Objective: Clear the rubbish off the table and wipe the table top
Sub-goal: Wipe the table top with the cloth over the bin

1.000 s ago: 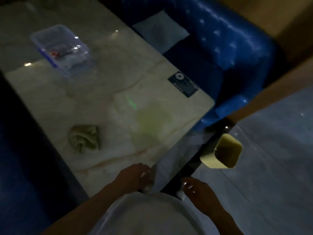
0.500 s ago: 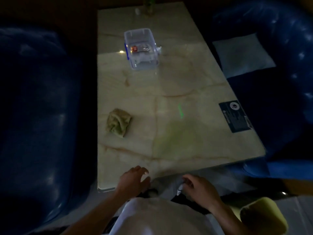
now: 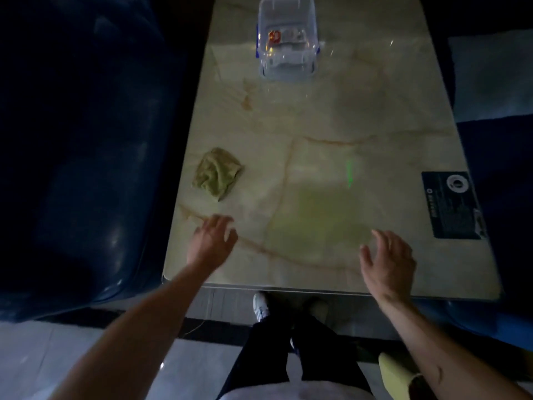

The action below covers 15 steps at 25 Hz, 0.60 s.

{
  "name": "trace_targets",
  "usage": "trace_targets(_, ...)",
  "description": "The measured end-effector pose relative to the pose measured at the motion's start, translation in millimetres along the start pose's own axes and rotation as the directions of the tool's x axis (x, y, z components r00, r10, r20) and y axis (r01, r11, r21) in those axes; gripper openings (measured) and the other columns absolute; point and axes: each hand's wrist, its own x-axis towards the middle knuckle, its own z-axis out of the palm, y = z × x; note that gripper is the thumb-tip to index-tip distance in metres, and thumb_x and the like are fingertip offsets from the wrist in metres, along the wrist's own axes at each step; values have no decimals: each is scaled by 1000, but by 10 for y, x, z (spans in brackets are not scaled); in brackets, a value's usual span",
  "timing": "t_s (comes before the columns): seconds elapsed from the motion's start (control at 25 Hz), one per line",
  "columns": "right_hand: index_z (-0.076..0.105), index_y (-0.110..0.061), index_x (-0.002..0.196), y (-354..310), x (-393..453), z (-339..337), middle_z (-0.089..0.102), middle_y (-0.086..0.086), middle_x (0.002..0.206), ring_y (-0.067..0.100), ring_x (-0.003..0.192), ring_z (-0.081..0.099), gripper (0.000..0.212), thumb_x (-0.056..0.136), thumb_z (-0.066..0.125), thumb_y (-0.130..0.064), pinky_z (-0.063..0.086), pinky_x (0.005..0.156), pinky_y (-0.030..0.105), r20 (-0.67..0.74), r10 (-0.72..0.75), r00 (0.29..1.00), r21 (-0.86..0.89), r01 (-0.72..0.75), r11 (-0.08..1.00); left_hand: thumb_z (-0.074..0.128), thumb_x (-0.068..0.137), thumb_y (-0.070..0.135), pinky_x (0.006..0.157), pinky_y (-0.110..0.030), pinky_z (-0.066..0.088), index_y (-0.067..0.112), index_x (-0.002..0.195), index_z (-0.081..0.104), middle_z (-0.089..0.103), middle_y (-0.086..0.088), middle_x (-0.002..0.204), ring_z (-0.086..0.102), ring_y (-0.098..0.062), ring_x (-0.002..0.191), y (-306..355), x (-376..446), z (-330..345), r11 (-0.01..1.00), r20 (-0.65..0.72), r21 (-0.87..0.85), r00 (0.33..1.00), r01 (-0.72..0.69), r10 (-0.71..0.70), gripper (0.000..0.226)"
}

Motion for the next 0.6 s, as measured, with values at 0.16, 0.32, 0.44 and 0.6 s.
trace_targets(0.16,40,-17,138,237,198,231,43,18,142,41,127,41,55,91,52,-42,35,103,61,-4,139,990,-79,-139,987,49,84,45,96,-55,41,23,130,39,42,-18,140,40,-40,125,-117,862,9,984,-15,63,986,167,-166,52)
trace_targets(0.32,31,-18,147,304,76,442,34,17,151,39,135,33,68,92,35,-57,22,112,62,-36,174,984,-152,-177,972,32,84,69,117,-58,11,35,146,14,1,-3,163,2,-34,148,-283,1452,122,949,114,117,945,292,-305,73)
trace_targets(0.44,26,-20,149,384,84,537,31,13,153,36,138,30,71,92,28,-62,19,114,60,-70,151,986,-184,-161,970,23,86,70,120,-56,5,43,147,4,-4,1,163,-3,-30,150,-430,1606,220,963,127,203,970,179,-207,70)
trace_targets(0.6,27,-22,148,396,77,571,30,10,153,35,138,30,70,91,26,-62,17,114,60,-88,167,982,-178,-180,967,22,85,63,120,-52,8,39,149,5,1,1,164,2,-23,150,-398,1532,329,977,34,128,984,170,-176,70)
